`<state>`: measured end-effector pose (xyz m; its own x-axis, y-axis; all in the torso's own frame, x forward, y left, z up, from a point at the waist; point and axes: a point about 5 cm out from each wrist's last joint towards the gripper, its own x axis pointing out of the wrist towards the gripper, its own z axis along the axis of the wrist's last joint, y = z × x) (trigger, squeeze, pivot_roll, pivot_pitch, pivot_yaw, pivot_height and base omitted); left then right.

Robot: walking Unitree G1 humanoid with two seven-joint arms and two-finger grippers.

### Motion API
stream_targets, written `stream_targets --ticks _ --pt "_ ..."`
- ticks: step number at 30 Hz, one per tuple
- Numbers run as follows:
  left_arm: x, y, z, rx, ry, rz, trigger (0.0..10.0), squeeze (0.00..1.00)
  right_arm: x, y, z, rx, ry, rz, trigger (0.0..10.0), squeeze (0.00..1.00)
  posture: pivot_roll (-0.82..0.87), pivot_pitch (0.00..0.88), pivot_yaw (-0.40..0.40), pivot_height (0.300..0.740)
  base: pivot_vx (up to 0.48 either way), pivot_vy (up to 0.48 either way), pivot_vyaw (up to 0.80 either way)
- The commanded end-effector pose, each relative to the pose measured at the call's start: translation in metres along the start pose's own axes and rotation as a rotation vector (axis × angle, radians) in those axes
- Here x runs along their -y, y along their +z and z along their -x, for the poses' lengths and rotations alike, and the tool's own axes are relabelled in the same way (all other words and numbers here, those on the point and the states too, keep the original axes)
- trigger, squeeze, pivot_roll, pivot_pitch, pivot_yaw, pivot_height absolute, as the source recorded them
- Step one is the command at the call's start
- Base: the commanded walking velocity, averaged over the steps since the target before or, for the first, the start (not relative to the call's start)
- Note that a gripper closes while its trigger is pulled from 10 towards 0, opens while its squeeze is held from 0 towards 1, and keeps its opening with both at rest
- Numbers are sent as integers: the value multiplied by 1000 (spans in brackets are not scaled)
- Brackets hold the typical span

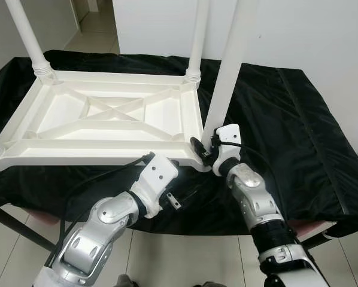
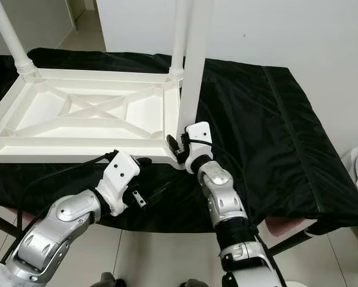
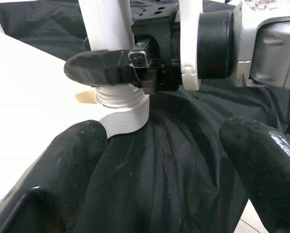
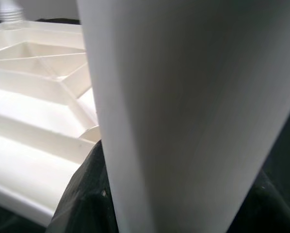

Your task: Building children table

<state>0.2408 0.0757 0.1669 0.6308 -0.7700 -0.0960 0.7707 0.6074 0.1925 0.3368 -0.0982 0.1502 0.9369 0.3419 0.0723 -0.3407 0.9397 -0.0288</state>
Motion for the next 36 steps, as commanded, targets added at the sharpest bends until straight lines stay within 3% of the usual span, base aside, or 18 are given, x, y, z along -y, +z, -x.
stream_targets --ticks 1,6,9,18,19,20,27,35,36 --pt "3 1 1 -1 -4 2 10000 0 6 -10 6 -41 -117 -39 10000 0 -90 104 -19 740 0 0 0" --pt "3 1 1 0 0 6 10000 0 2 -8 12 -6 -259 -43 10000 0 -92 106 -20 740 0 0 0" --pt "4 1 1 -1 1 9 10000 0 -2 -9 16 -6 -368 -103 10000 0 -94 108 -20 740 0 0 0" --pt "5 1 0 1 -2 17 10000 0 1 -3 17 -1 -397 -75 10000 0 -99 110 -25 740 0 0 0" --pt "5 1 -1 2 3 19 10000 0 -1 -1 18 12 -373 -76 10000 118 -99 110 -31 740 0 0 0" --pt "5 1 -1 2 7 22 10000 0 -4 1 19 31 -340 -83 10000 1000 -99 110 -32 740 0 0 0" --pt "6 1 -2 5 13 31 10000 0 -10 6 22 68 -291 -83 10000 1000 -105 113 -31 740 0 0 0" --pt "7 1 -3 6 4 32 10000 0 -3 8 26 84 -219 -62 10000 1000 -116 116 -23 740 0 0 0" --pt "7 1 -3 6 2 33 10000 0 -1 7 26 80 -182 -62 10000 0 -118 115 -23 740 0 0 0"
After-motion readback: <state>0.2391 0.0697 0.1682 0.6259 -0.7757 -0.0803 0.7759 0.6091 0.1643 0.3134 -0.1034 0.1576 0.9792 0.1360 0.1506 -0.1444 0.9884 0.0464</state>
